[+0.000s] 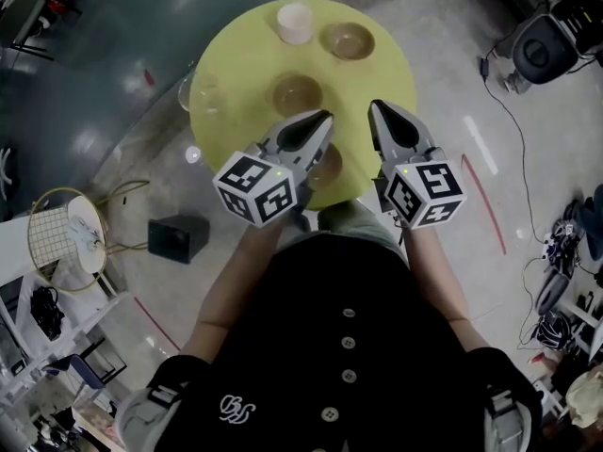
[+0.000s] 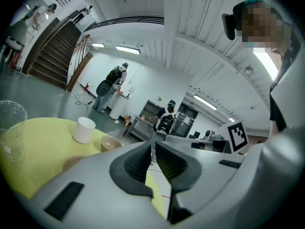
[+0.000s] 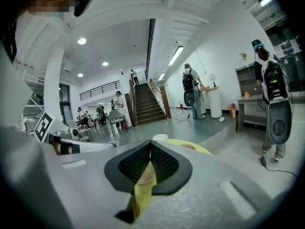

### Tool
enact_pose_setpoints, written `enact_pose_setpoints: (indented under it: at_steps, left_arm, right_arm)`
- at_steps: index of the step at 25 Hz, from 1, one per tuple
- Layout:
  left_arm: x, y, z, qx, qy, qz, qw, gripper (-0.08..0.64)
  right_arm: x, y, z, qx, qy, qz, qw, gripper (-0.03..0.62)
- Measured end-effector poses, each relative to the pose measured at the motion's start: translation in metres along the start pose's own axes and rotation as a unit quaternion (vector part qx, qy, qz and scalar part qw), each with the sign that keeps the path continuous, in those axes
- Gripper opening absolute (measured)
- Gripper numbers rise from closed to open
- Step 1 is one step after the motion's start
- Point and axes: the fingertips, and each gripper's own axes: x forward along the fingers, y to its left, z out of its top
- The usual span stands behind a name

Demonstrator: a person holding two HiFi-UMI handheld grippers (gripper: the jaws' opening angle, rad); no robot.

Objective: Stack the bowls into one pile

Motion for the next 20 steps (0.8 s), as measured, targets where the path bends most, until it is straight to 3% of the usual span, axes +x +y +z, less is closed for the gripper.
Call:
enact_pose_setpoints:
  at_steps: [9, 20]
  left_arm:
    - [0.038, 0.053, 0.004, -0.007, 0.007, 0.036, 0.9993, 0.039]
    - [0.063, 0.085, 0.003, -0.019, 0.023, 0.070, 0.9971, 0.039]
  right_arm:
    - [0.060, -0.040, -0.008, 0.006, 0.037, 0.014, 0.999, 0.002]
    - [0.105, -0.065, -0.011, 0.019, 0.066, 0.032, 0.997, 0.002]
